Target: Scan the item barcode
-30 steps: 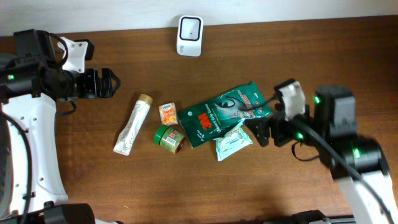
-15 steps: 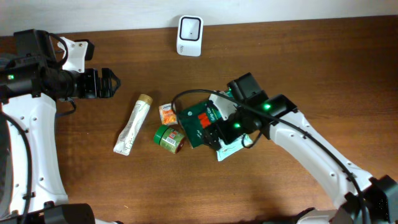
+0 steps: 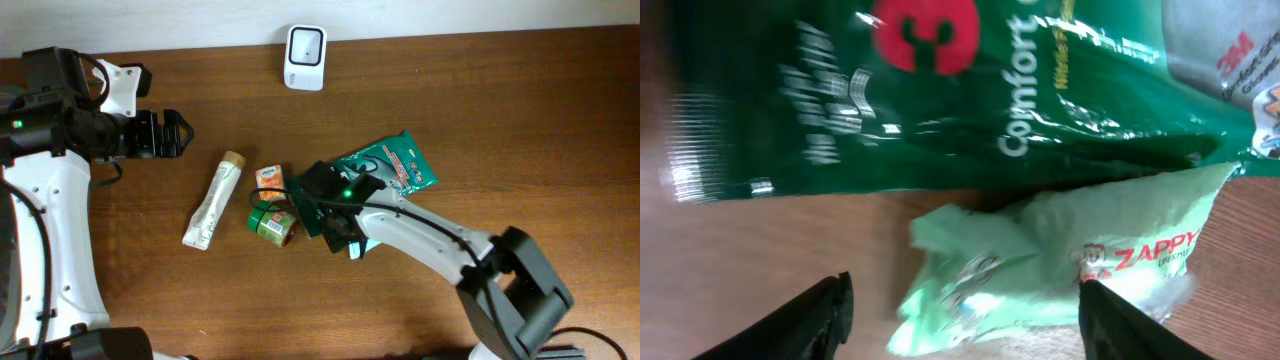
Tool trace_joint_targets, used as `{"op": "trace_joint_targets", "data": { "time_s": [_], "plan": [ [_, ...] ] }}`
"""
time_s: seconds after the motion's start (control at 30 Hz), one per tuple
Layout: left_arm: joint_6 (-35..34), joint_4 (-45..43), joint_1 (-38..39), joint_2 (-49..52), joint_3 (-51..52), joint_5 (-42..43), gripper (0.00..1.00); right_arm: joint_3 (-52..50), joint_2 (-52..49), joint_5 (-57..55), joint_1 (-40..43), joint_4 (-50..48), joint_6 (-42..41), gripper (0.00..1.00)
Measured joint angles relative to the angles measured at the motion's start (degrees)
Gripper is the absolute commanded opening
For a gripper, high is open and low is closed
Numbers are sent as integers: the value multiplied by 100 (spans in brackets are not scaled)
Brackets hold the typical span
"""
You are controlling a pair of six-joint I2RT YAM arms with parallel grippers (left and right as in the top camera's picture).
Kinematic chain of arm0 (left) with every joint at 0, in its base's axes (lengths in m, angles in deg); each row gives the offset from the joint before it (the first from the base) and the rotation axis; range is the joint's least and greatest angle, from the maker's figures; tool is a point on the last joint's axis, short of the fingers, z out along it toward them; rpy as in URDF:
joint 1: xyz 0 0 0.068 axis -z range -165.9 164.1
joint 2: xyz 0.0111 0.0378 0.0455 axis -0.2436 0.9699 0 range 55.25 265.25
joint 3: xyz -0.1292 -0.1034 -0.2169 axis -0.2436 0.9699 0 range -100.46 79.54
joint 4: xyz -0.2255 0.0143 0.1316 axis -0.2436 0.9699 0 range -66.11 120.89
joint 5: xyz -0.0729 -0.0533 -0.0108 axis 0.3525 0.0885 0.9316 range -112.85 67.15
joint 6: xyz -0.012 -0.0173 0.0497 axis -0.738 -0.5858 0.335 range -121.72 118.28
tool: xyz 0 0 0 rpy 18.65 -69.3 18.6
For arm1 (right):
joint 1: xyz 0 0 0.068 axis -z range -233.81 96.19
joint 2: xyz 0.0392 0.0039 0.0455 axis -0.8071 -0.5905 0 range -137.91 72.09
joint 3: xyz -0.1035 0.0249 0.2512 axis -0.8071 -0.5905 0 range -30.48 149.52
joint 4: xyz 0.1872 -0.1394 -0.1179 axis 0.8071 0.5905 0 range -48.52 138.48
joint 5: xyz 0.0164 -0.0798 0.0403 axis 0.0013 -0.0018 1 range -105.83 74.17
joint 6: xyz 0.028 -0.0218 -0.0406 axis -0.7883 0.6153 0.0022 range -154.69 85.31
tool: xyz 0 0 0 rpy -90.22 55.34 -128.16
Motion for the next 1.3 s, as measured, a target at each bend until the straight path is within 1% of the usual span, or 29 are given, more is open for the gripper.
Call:
{"op": "trace_joint_targets", "data": {
  "time_s": [0.13,0.23,0.37,0.4,0.43,0.5,0.53,0.57,0.7,0.77,0.83,0.87,0.93,1.1,1.2,1.3],
  "plan": [
    [2,-2,0,0,0,0,99,9,-151,-236,0,22,-129,61],
    [2,-2,0,0,0,0,99,11,-166,-356,0,131,-293,50],
    [2,-2,0,0,0,0,99,-33,-170,-417,0,144,-398,49],
    [0,-2,0,0,0,0,99,-74,-170,-444,0,144,-404,50],
    [2,-2,0,0,0,0,99,-131,-170,-481,0,142,-415,53],
    [2,-2,0,0,0,0,99,-192,-170,-509,0,140,-415,65],
    [2,-2,0,0,0,0,99,-214,-199,-522,0,146,-424,67],
    [2,-2,0,0,0,0,99,-227,-269,-527,0,155,-396,66],
    [2,0,0,0,0,0,99,-282,-402,-520,0,144,-251,48],
    [2,-2,0,0,0,0,99,-289,-415,-518,0,144,-223,44],
    [2,-2,0,0,0,0,99,-293,-422,-518,0,166,-195,37],
    [0,-2,0,0,0,0,99,-295,-424,-514,0,175,-179,30],
    [2,-2,0,0,0,0,99,-299,-431,-498,0,201,-170,4],
    [2,-2,0,0,0,0,99,-236,-435,-496,0,431,-146,4],
    [0,-4,0,0,0,0,99,155,-428,-450,0,870,-116,4],
    [2,-2,0,0,0,0,99,446,-118,39,9,1147,197,4]
  ]
}}
